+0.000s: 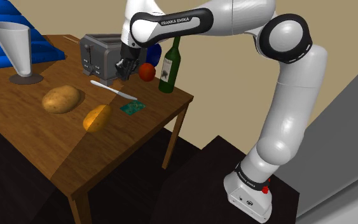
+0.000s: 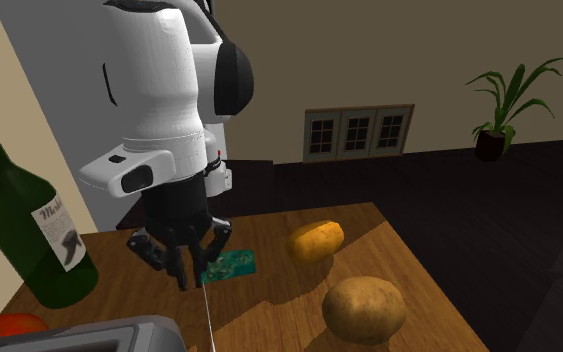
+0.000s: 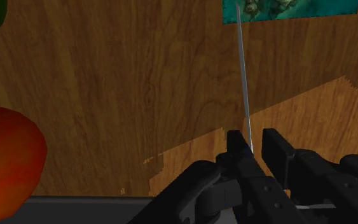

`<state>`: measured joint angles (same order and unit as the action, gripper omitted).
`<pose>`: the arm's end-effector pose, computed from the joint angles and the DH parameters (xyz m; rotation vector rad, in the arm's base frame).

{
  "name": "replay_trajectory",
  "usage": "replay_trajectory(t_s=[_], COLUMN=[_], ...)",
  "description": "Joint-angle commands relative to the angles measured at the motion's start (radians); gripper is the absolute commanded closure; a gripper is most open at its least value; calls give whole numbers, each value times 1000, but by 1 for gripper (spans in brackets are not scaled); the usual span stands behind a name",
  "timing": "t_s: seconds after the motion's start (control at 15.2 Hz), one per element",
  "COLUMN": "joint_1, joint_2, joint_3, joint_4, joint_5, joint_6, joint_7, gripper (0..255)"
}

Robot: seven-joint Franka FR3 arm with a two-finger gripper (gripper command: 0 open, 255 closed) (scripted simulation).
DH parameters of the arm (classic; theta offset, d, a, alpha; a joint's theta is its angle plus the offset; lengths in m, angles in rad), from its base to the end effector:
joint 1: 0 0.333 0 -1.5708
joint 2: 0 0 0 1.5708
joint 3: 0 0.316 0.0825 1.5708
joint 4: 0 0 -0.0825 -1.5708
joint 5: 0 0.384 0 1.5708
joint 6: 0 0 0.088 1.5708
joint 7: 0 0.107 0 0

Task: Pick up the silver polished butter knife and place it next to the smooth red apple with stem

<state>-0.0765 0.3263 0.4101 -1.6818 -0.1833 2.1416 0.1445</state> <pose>0.6357 0.1839 0.4393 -3.1030 -0.3836 -0.2615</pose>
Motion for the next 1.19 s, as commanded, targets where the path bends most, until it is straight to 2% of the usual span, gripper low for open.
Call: replay_trajectory(t_s=[0.0,0.4,0.46,0.86,1.12], joint_1=[0,0,0,85,90], joint_2=[0,0,0,317,339], joint_3=[0,0,0,1,-4], joint_4=[0,0,0,408,403], joint_5=[0,0,0,-59,-65], joint_6=[0,0,0,-152,-126], joint_7=[0,0,0,-114,-114], gripper=[255,255,0,0,0])
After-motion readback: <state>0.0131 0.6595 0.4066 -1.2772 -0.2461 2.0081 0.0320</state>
